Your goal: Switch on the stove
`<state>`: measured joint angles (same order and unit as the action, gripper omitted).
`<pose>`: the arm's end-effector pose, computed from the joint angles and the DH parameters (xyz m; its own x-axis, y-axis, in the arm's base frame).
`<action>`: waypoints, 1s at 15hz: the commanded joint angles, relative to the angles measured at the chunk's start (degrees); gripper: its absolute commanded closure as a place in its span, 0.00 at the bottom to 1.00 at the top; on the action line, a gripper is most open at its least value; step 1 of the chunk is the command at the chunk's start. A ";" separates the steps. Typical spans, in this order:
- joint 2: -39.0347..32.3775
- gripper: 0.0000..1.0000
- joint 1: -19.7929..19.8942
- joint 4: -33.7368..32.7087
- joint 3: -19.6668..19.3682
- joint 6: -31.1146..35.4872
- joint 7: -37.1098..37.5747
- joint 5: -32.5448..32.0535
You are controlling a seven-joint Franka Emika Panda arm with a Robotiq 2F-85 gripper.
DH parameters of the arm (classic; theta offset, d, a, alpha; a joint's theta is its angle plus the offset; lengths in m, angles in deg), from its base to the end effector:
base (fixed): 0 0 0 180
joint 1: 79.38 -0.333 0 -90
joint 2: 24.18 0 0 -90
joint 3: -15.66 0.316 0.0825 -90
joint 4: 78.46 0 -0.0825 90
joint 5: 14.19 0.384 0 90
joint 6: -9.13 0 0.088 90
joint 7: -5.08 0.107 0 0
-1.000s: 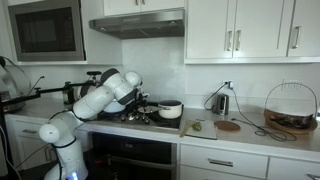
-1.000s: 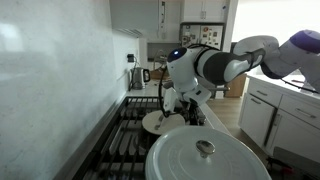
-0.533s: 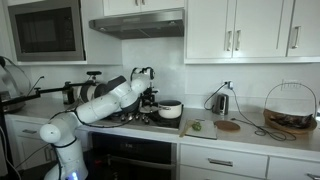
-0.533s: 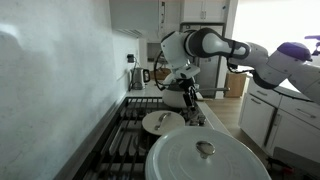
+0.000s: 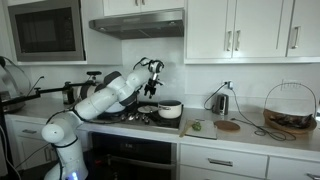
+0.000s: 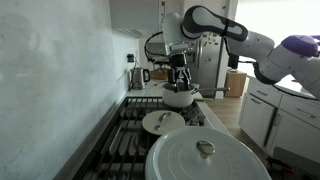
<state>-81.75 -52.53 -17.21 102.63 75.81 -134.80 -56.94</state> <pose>0.6411 0.1852 0.5076 -0.9484 -0.0530 0.3126 -0.0194 0.9938 0.1096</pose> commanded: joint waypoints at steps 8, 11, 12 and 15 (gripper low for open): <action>8.94 0.00 -3.14 -0.54 0.87 9.74 22.52 -3.04; 6.39 0.00 -3.50 -1.80 1.64 8.42 19.42 -1.80; 6.13 0.00 -3.50 -1.80 1.60 8.42 19.42 -1.80; 5.23 0.00 -3.23 -1.83 1.59 8.42 19.37 -1.80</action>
<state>-76.53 -55.76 -19.04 104.22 84.23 -115.43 -58.74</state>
